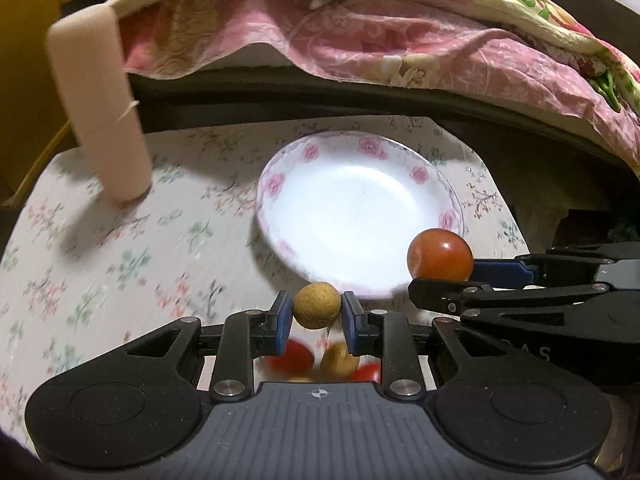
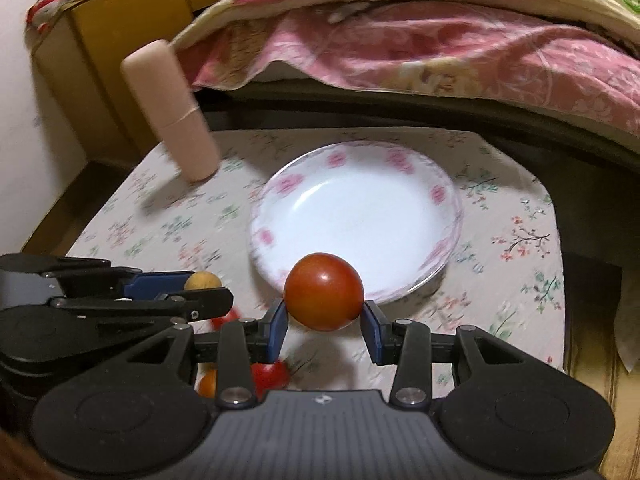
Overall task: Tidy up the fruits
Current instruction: 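Carry the red tomato with the right tool while the left tool carries the tan fruit to the plate, then open both tools to drop the tomato and tan fruit onto the white plate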
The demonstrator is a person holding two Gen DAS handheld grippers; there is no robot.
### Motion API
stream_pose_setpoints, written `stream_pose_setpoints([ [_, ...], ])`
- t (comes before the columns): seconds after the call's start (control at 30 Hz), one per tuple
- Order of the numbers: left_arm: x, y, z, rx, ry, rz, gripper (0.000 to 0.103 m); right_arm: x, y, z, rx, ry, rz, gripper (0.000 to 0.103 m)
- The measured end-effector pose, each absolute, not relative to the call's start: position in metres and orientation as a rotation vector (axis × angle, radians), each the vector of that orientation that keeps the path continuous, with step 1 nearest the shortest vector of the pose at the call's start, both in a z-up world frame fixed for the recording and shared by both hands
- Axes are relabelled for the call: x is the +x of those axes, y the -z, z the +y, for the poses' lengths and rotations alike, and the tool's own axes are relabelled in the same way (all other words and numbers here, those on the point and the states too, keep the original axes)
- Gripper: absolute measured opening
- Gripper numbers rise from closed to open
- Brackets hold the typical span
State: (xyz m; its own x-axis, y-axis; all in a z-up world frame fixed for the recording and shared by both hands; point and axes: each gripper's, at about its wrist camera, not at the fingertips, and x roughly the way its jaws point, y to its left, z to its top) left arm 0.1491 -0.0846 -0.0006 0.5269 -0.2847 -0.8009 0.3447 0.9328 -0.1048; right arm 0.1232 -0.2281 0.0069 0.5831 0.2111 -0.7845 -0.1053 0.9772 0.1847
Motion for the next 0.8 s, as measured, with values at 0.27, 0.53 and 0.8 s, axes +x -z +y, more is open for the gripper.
stream_pose_setpoints([
  [0.27, 0.171, 0.011, -0.094, 0.078, 0.386, 0.943, 0.032, 0.152, 0.006, -0.247, 0.164, -0.164, 0.947, 0.041],
  [0.53, 0.177, 0.012, -0.094, 0.068, 0.377, 0.925, 0.033, 0.159, 0.008, -0.248, 0.157, -0.170, 0.940, 0.040],
  [0.8, 0.180, 0.013, -0.093, 0.059, 0.356, 0.931, 0.044, 0.162, 0.008, -0.250, 0.174, -0.171, 0.943, 0.042],
])
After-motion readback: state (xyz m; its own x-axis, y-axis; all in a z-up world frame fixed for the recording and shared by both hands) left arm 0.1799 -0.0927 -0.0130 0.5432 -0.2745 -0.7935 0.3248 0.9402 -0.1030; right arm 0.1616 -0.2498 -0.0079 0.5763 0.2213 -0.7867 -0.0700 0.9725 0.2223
